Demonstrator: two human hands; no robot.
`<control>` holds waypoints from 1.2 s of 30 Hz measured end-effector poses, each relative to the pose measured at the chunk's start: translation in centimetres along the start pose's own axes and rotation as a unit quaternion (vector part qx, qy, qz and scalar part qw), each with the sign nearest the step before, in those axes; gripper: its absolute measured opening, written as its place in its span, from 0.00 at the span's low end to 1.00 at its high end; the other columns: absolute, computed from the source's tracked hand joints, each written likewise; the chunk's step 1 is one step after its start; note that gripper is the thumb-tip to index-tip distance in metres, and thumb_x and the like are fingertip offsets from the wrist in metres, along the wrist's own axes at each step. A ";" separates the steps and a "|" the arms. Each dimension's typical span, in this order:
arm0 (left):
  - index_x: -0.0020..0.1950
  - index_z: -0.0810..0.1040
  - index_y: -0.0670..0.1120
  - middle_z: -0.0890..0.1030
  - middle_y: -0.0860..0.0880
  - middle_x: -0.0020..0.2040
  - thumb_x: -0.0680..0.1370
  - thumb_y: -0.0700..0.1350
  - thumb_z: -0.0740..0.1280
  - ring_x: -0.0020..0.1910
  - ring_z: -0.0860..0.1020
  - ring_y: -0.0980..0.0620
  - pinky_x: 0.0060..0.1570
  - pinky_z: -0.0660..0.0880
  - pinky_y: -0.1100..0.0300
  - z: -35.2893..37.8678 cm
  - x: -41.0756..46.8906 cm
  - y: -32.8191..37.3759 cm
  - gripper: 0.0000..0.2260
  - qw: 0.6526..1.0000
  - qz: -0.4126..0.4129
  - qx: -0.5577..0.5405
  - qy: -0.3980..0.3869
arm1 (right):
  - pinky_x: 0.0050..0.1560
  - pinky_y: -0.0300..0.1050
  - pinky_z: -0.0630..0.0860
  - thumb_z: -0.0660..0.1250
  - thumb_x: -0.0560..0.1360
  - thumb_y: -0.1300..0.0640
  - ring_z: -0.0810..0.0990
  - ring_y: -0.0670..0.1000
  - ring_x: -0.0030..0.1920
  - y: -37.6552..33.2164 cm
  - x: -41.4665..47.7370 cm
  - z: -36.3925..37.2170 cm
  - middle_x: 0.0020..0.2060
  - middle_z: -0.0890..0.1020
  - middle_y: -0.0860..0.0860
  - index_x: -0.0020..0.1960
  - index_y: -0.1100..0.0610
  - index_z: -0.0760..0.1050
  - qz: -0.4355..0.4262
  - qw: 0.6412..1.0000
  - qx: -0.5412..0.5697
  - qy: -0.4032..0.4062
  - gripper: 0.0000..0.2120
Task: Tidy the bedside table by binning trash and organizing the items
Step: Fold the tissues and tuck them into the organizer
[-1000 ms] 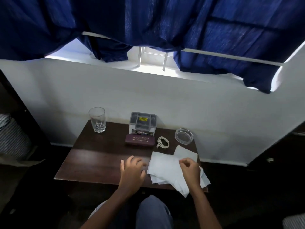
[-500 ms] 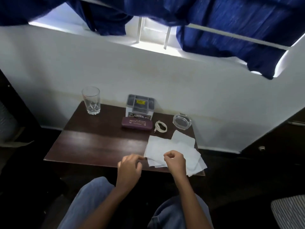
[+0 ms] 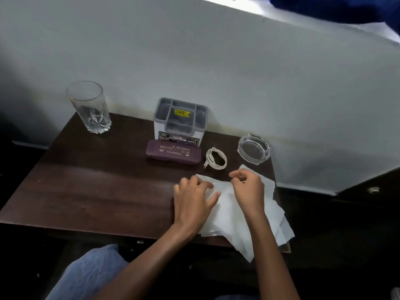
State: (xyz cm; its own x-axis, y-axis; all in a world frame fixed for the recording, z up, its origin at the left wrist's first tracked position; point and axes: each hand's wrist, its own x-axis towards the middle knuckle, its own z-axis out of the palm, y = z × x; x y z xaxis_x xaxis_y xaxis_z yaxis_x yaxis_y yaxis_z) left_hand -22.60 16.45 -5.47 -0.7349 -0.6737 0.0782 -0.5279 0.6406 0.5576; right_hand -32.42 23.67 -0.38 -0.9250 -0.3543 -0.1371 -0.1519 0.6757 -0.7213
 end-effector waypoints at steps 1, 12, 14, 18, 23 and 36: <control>0.53 0.79 0.56 0.76 0.56 0.53 0.75 0.58 0.63 0.53 0.70 0.52 0.48 0.59 0.59 0.0 0.2 0.0 0.12 1.000 -0.004 -0.006 -0.005 | 0.47 0.39 0.71 0.62 0.76 0.65 0.76 0.46 0.44 0.1 0.2 -0.2 0.42 0.79 0.49 0.50 0.59 0.80 0.004 1.000 0.009 0.005 0.09; 0.39 0.76 0.45 0.74 0.45 0.39 0.73 0.45 0.65 0.41 0.71 0.46 0.38 0.67 0.57 -4.7 2.0 -1.2 0.06 0.780 -0.249 -0.559 -0.132 | 0.41 0.43 0.75 0.65 0.74 0.62 0.79 0.50 0.44 -1.0 -0.5 -2.0 0.40 0.82 0.52 0.41 0.53 0.78 0.046 0.977 0.206 -0.009 0.07; 0.54 0.76 0.38 0.77 0.40 0.48 0.74 0.47 0.62 0.47 0.75 0.44 0.45 0.71 0.53 -5.2 2.0 -1.4 0.15 0.715 -0.304 -0.614 -0.136 | 0.45 0.44 0.75 0.65 0.76 0.56 0.80 0.51 0.47 -1.5 -0.9 -1.7 0.44 0.82 0.52 0.44 0.51 0.77 0.061 0.971 0.222 -0.060 0.04; 0.64 0.73 0.37 0.80 0.39 0.55 0.78 0.45 0.57 0.48 0.79 0.44 0.41 0.77 0.55 -5.9 1.8 -1.4 0.18 0.633 -0.337 -0.681 -0.146 | 0.50 0.51 0.79 0.67 0.75 0.57 0.82 0.53 0.47 -2.3 -1.4 -1.1 0.46 0.82 0.53 0.56 0.53 0.75 0.065 0.958 0.248 -0.126 0.10; 0.55 0.79 0.40 0.83 0.40 0.47 0.78 0.45 0.60 0.44 0.82 0.44 0.49 0.76 0.50 -6.5 1.5 -1.2 0.13 0.536 -0.331 -0.747 -0.212 | 0.39 0.40 0.78 0.67 0.70 0.71 0.81 0.46 0.39 -2.4 -1.5 -1.1 0.35 0.82 0.50 0.53 0.55 0.76 -0.027 0.966 0.240 -0.093 0.17; 0.53 0.77 0.40 0.82 0.43 0.45 0.80 0.43 0.60 0.43 0.80 0.46 0.47 0.77 0.52 -4.5 2.0 -1.5 0.09 0.648 -0.370 -0.652 -0.133 | 0.47 0.43 0.70 0.64 0.73 0.68 0.76 0.54 0.47 7.1 1.6 -5.3 0.48 0.79 0.56 0.57 0.63 0.78 0.071 0.996 -0.058 -0.005 0.13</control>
State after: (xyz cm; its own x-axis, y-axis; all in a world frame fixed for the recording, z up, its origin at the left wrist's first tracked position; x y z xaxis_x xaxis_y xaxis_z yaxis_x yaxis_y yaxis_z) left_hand -21.34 12.51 -2.48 -0.6250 -0.4195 -0.6583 -0.0967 -0.7952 0.5986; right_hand -36.86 31.32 -2.14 -0.9367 -0.2555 -0.2394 -0.0591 0.7893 -0.6111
